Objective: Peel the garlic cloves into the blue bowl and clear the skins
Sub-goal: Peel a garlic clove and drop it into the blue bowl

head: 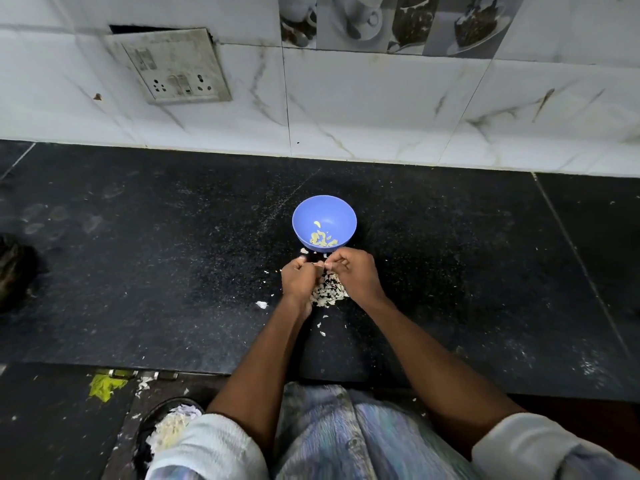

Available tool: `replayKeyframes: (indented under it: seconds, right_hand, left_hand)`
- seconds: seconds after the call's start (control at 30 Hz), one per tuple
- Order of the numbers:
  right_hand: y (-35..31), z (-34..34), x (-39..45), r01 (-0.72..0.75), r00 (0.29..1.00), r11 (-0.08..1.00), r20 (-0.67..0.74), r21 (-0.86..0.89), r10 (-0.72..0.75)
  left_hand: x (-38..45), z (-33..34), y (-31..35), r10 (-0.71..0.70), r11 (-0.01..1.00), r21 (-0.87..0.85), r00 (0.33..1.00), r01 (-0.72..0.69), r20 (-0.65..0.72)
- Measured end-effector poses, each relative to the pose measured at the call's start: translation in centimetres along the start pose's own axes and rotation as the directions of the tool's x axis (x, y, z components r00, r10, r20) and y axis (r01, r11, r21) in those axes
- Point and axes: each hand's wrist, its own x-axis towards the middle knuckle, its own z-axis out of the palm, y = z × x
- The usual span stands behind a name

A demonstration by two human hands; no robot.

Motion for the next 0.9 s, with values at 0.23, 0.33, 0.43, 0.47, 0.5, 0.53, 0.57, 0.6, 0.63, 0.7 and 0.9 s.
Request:
replayKeyframes:
  seconds: [0.23,0.33,0.43,0.47,0.5,0.53,0.57,0.6,0.63,0.7,0.9]
  right_hand:
    - [-0.4,-0.2,0.4,-0.296,0.951,0.937,0.153,0.184,0.270]
    - [-0.9,-0.6,0.6,-0.510,0.856,0.790,0.297,0.341,0.424]
    - [-0.9,-0.7,0.6,-0.481,0.873,0.794,0.287,0.371,0.395]
    - [-0.9,-0.6,0.5,-0.390,0.917,0.859,0.223,0.331,0.331]
    - [-0.9,-0.5,0.5,-0.274,0.958,0.927,0.151,0.255,0.242]
    - [-0.8,-0.3,0.5,-0.164,0.984,0.970,0.094,0.179,0.149]
    - [-0.8,-0.2,0.5,-0.087,0.995,0.990,0.057,0.110,0.081]
    - [-0.8,-0.1,0.4,-0.036,0.999,0.997,0.034,0.069,0.034]
    - [-0.8,-0.1,0.3,0.000,1.000,0.999,0.020,0.033,0.000]
    - [-0.5,-0.1,0.2,0.054,0.999,0.998,-0.003,-0.019,-0.054]
    - [-0.1,-0.1,0.3,0.060,0.998,0.997,-0.021,-0.050,-0.061]
  left_hand:
    - [0.4,-1.5,-1.4,0.402,0.843,0.347,0.910,-0.411,0.100]
    - [0.7,-1.9,-1.2,0.582,0.689,0.411,0.794,-0.597,0.177]
    - [0.8,-1.7,-1.4,0.531,0.748,0.390,0.837,-0.537,0.135]
    - [0.6,-1.3,-1.4,0.444,0.832,0.333,0.892,-0.445,0.081]
    - [0.3,-0.8,-1.2,0.331,0.914,0.239,0.943,-0.329,0.032]
    - [0.2,-0.4,-0.8,0.205,0.970,0.136,0.979,-0.203,-0.001]
    - [0.0,0.1,-0.2,0.079,0.996,0.036,0.997,-0.079,-0.013]
    - [0.0,0.4,0.3,-0.037,0.999,-0.041,0.999,0.036,-0.015]
    - [0.0,0.5,0.7,-0.137,0.986,-0.098,0.990,0.136,-0.010]
    - [0.4,0.3,1.2,-0.291,0.940,-0.182,0.957,0.287,0.006]
    - [0.5,0.7,1.0,-0.244,0.963,-0.125,0.969,0.240,-0.024]
